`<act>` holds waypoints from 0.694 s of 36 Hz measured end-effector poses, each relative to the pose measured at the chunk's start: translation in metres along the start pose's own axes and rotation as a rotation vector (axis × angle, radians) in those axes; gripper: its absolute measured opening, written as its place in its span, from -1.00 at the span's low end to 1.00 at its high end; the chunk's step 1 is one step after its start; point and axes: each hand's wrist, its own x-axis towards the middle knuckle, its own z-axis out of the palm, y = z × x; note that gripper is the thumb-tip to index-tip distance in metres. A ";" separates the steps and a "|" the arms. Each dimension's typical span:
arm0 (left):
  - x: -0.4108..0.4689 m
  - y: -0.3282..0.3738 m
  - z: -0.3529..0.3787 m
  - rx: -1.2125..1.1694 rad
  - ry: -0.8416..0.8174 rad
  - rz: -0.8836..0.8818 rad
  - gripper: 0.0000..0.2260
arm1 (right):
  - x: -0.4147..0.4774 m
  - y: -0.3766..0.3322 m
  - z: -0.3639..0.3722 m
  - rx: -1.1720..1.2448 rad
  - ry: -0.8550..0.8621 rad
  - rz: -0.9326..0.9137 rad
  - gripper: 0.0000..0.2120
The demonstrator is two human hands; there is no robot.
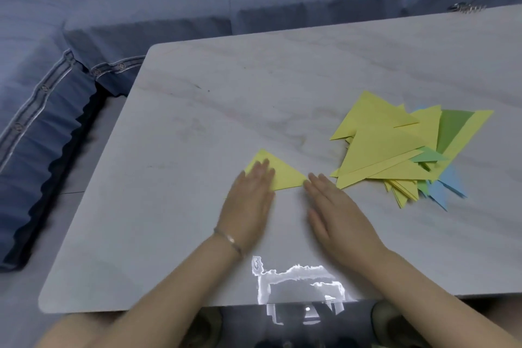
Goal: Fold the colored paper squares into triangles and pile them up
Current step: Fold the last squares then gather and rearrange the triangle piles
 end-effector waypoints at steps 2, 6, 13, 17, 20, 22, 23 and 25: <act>-0.019 0.003 0.012 0.123 -0.098 0.005 -0.51 | 0.019 -0.011 0.010 0.028 -0.114 -0.082 -0.49; -0.028 0.005 0.022 0.206 -0.238 -0.125 -0.52 | 0.046 -0.030 0.034 0.094 -0.357 -0.157 -0.17; -0.031 0.001 0.028 0.223 -0.228 -0.152 -0.47 | 0.039 -0.025 0.048 0.041 -0.356 -0.163 -0.12; -0.030 -0.001 0.027 0.211 -0.192 -0.158 -0.45 | 0.036 -0.021 0.048 0.035 -0.296 -0.143 -0.20; -0.029 -0.002 0.027 0.206 -0.194 -0.155 -0.45 | 0.036 -0.020 0.049 0.024 -0.289 -0.129 -0.25; -0.030 -0.002 0.026 0.193 -0.195 -0.154 -0.43 | 0.035 -0.018 0.048 0.004 -0.296 -0.121 -0.25; -0.030 -0.003 0.026 0.179 -0.199 -0.155 -0.43 | 0.034 -0.017 0.047 -0.018 -0.294 -0.118 -0.25; -0.032 -0.006 0.025 0.159 -0.197 -0.157 -0.42 | 0.033 -0.015 0.047 -0.063 -0.282 -0.125 -0.26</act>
